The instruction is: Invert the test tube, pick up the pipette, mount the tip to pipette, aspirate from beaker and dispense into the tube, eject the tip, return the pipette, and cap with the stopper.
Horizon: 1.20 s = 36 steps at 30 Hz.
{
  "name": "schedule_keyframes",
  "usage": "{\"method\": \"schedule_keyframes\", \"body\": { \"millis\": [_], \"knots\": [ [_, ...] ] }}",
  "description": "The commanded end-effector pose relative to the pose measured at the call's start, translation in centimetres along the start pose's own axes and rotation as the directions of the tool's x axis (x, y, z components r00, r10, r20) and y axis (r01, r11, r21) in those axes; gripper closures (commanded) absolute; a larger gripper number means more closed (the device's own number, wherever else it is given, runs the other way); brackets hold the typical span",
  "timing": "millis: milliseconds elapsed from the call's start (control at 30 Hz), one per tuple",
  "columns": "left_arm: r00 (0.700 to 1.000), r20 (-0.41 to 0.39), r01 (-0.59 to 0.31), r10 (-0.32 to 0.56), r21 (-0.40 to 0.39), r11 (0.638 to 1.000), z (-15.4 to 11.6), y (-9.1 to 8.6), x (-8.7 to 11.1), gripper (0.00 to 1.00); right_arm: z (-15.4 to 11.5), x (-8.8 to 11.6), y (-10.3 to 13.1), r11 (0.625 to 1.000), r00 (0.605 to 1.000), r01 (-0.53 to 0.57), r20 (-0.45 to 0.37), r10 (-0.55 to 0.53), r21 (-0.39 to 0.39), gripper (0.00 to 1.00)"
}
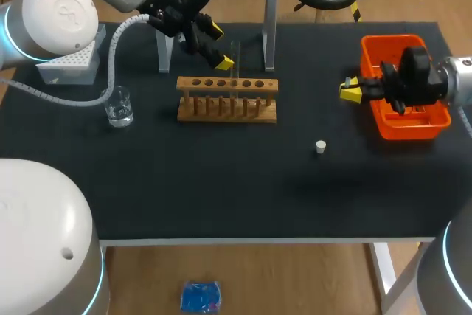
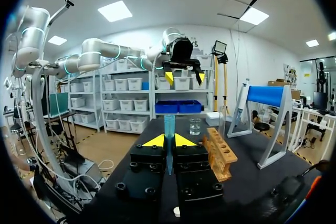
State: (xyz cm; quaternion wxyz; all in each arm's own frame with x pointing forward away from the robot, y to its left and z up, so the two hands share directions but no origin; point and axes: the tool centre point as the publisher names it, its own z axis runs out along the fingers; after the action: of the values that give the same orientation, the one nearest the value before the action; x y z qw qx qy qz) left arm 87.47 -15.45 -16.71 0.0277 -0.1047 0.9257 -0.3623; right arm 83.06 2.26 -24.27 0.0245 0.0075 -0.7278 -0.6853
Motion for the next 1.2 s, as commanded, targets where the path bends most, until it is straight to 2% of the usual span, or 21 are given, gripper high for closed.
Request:
{"method": "schedule_keyframes", "body": {
  "millis": [33,500,600,833,1033,1200],
  "knots": [
    [1.000,-0.003,0.000,0.000,-0.004,1.000,-0.1,0.0,-0.1,0.00,0.0,0.2,0.1,1.000,1.000,0.001,0.004,-0.001,0.002,1.00],
    [1.000,-0.003,0.000,0.000,-0.004,1.000,-0.1,0.0,-0.1,0.00,0.0,0.2,0.1,1.000,1.000,0.001,0.004,-0.001,0.002,1.00],
    [0.997,0.054,0.063,-0.063,0.000,0.998,-1.6,2.1,-1.8,0.00,0.0,0.2,0.1,1.000,1.000,0.001,0.004,-0.001,0.002,1.00],
    [0.980,0.150,0.121,-0.128,0.055,0.991,-6.0,6.2,-5.8,0.00,0.0,0.2,0.1,1.000,1.000,0.001,0.004,-0.001,0.002,1.00],
    [0.984,0.135,0.112,-0.113,0.010,0.994,-9.7,8.6,-8.5,0.00,0.0,0.2,0.1,1.000,1.000,0.001,0.004,-0.001,0.002,1.00],
    [0.990,0.100,0.104,-0.101,-0.028,0.994,-11.7,9.8,-10.6,0.00,0.0,0.2,0.1,1.000,1.000,0.001,0.004,-0.001,0.002,1.00]
  ]
}}
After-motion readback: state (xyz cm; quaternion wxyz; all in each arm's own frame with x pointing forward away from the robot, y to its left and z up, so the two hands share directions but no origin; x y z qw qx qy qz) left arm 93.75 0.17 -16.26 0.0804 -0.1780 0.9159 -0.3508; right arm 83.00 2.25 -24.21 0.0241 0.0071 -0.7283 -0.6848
